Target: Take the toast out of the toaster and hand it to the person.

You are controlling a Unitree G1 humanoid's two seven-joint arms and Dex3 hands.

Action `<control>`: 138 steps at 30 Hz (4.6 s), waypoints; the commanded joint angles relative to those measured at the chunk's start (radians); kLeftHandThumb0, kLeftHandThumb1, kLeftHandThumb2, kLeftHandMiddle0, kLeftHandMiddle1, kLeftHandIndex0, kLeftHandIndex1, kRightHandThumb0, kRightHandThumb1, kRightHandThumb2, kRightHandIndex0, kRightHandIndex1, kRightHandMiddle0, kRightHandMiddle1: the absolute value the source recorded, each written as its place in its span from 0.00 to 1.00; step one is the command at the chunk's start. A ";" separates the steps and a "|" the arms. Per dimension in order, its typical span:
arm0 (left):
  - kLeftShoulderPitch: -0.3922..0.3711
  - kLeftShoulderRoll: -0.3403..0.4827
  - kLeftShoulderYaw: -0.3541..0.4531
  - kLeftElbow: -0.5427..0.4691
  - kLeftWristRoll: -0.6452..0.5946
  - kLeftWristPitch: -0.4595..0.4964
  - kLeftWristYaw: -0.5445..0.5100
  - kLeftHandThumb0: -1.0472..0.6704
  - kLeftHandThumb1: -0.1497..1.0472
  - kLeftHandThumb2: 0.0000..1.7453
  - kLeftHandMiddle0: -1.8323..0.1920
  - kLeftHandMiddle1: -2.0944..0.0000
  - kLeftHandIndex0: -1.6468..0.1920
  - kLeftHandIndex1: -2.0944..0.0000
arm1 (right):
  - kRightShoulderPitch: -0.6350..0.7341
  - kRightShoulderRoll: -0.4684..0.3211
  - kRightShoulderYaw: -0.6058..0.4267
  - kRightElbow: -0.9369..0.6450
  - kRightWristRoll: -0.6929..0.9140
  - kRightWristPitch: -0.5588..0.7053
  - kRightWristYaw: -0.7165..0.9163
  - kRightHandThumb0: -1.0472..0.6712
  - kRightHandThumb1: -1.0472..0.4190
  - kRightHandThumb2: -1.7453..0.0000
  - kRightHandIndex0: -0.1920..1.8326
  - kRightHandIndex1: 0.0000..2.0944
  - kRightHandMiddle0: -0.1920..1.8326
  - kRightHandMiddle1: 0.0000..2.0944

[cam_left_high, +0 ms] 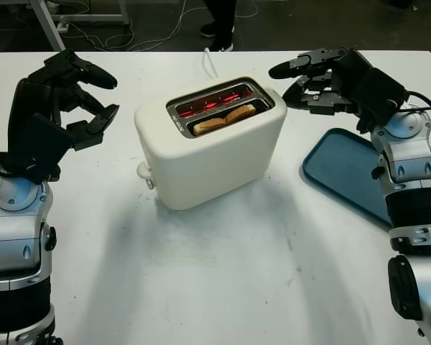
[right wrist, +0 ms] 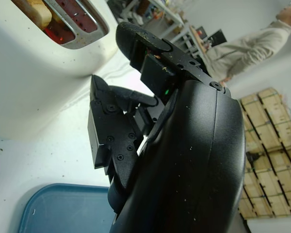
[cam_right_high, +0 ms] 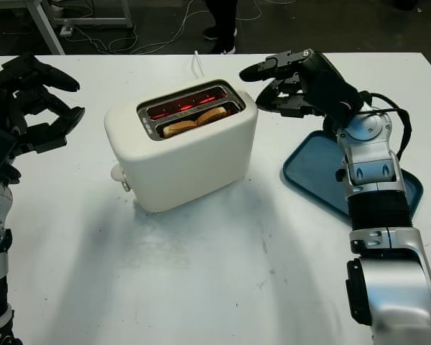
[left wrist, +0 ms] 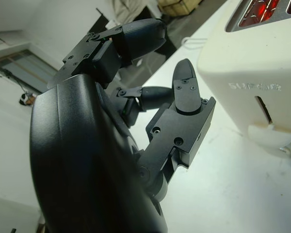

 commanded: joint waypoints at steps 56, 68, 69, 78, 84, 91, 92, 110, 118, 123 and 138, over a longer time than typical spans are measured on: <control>0.012 0.006 0.006 -0.029 0.000 0.031 0.004 0.60 0.68 0.31 0.63 0.26 0.61 0.41 | -0.159 -0.038 -0.032 -0.148 0.010 0.011 -0.027 0.65 0.24 1.00 0.39 0.42 0.55 0.02; 0.017 0.006 0.004 -0.017 0.007 0.001 0.008 0.60 0.68 0.31 0.62 0.26 0.61 0.41 | -0.288 -0.056 0.098 -0.255 -0.077 0.020 0.079 0.55 0.40 1.00 0.45 0.32 0.58 0.02; 0.016 0.004 0.004 -0.015 0.005 -0.001 0.009 0.60 0.68 0.31 0.62 0.26 0.61 0.41 | -0.296 -0.055 0.113 -0.252 -0.086 0.013 0.095 0.54 0.40 1.00 0.46 0.31 0.58 0.02; 0.016 0.000 0.007 -0.028 -0.008 0.025 0.004 0.61 0.69 0.30 0.63 0.26 0.62 0.42 | -0.325 -0.040 0.242 -0.206 -0.222 -0.119 0.136 0.44 0.45 1.00 0.54 0.23 0.61 0.02; 0.022 -0.003 0.001 -0.032 0.006 0.030 0.016 0.61 0.70 0.30 0.63 0.26 0.61 0.42 | -0.320 -0.028 0.275 -0.167 -0.242 -0.167 0.156 0.41 0.42 1.00 0.50 0.28 0.60 0.01; 0.023 0.000 0.002 -0.035 0.006 0.036 0.015 0.59 0.70 0.29 0.63 0.26 0.61 0.43 | -0.313 -0.035 0.290 -0.130 -0.276 -0.220 0.155 0.35 0.39 1.00 0.42 0.39 0.59 0.00; 0.022 -0.002 0.002 -0.032 0.004 0.031 0.016 0.60 0.70 0.29 0.63 0.26 0.61 0.43 | -0.313 -0.038 0.293 -0.124 -0.282 -0.231 0.156 0.35 0.39 0.99 0.41 0.40 0.59 0.00; 0.022 -0.001 0.003 -0.038 0.005 0.035 0.013 0.61 0.70 0.29 0.63 0.26 0.61 0.43 | -0.271 -0.034 0.321 -0.012 -0.404 -0.344 0.061 0.42 0.32 0.99 0.38 0.42 0.56 0.00; 0.022 0.000 0.005 -0.040 0.002 0.038 0.012 0.61 0.70 0.29 0.63 0.26 0.61 0.43 | -0.264 -0.030 0.324 0.031 -0.418 -0.397 0.013 0.46 0.31 1.00 0.37 0.45 0.56 0.00; 0.021 0.000 0.001 -0.038 0.009 0.034 0.015 0.61 0.70 0.28 0.63 0.26 0.60 0.43 | -0.258 -0.026 0.329 0.052 -0.452 -0.427 -0.042 0.51 0.30 1.00 0.39 0.50 0.58 0.01; 0.024 -0.001 -0.002 -0.046 0.020 0.041 0.017 0.62 0.70 0.28 0.63 0.26 0.61 0.43 | -0.271 -0.047 0.354 0.078 -0.453 -0.456 0.047 0.49 0.26 1.00 0.51 0.63 0.65 0.05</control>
